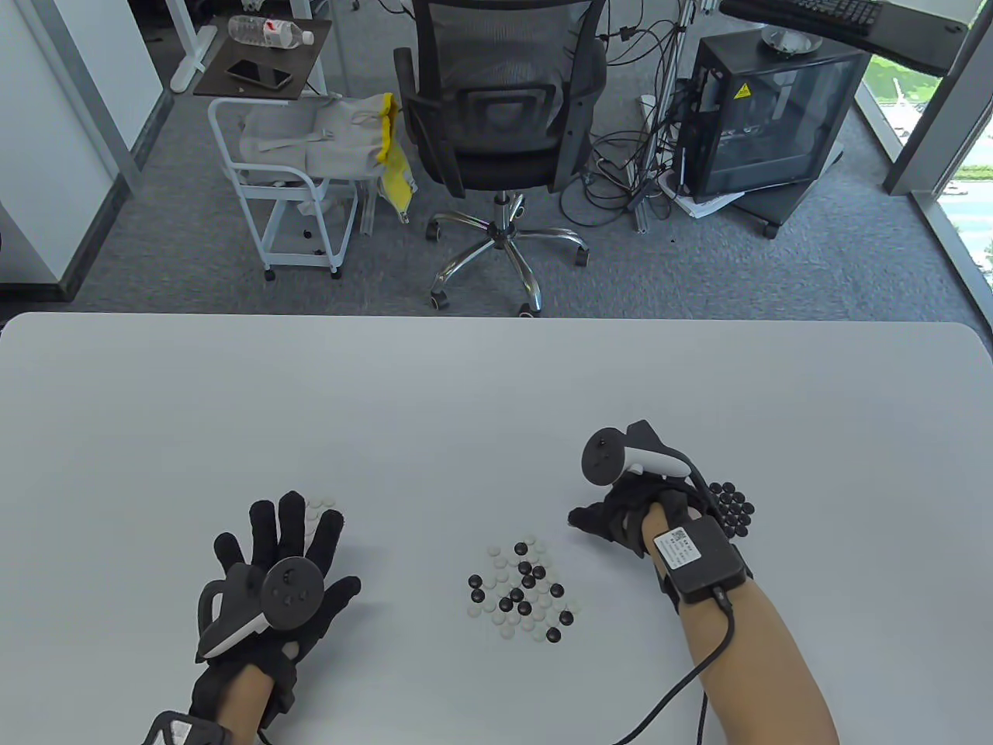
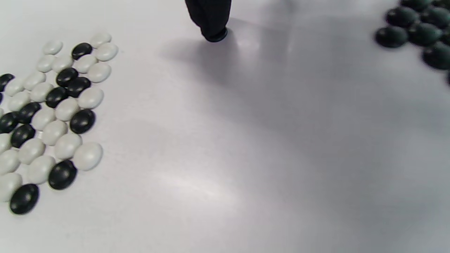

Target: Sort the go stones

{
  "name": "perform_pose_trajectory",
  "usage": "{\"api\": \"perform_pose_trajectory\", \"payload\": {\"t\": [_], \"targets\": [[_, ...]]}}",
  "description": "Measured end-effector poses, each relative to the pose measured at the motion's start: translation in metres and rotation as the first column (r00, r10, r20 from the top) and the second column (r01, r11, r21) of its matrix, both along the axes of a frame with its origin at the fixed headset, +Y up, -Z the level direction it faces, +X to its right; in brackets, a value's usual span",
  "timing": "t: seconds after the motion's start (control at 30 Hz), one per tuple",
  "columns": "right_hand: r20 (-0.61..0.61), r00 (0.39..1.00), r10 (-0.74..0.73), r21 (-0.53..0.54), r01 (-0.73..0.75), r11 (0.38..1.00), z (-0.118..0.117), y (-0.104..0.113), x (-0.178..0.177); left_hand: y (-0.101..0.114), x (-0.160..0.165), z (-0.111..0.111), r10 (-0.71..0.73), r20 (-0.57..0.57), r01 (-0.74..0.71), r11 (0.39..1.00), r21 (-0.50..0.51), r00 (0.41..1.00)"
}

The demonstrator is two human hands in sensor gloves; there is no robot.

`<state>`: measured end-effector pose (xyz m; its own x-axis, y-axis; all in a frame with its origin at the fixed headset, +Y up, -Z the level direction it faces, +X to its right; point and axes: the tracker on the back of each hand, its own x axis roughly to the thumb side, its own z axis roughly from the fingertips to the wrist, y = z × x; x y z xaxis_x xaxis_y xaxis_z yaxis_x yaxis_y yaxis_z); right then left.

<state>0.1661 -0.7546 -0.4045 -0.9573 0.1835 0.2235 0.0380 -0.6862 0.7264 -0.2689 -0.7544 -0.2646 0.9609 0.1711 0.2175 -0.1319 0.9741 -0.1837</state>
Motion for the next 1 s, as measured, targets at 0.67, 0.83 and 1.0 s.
{"api": "perform_pose_trajectory", "payload": {"t": [0.67,0.83,1.0], "targets": [[0.202,0.977,0.065,-0.005,-0.065,0.998,0.024,-0.003,0.092,-0.003,0.006,-0.002,-0.021,0.009,0.021,1.000,-0.016,1.000],[0.207,0.975,0.086,0.007,-0.090,0.996,0.024,-0.003,0.093,-0.003,0.006,-0.002,-0.019,0.010,0.019,1.000,-0.012,1.000],[0.206,0.979,0.002,0.053,-0.014,0.998,0.027,0.007,0.091,-0.003,0.005,-0.003,-0.016,0.009,0.016,1.000,-0.015,1.000]]}}
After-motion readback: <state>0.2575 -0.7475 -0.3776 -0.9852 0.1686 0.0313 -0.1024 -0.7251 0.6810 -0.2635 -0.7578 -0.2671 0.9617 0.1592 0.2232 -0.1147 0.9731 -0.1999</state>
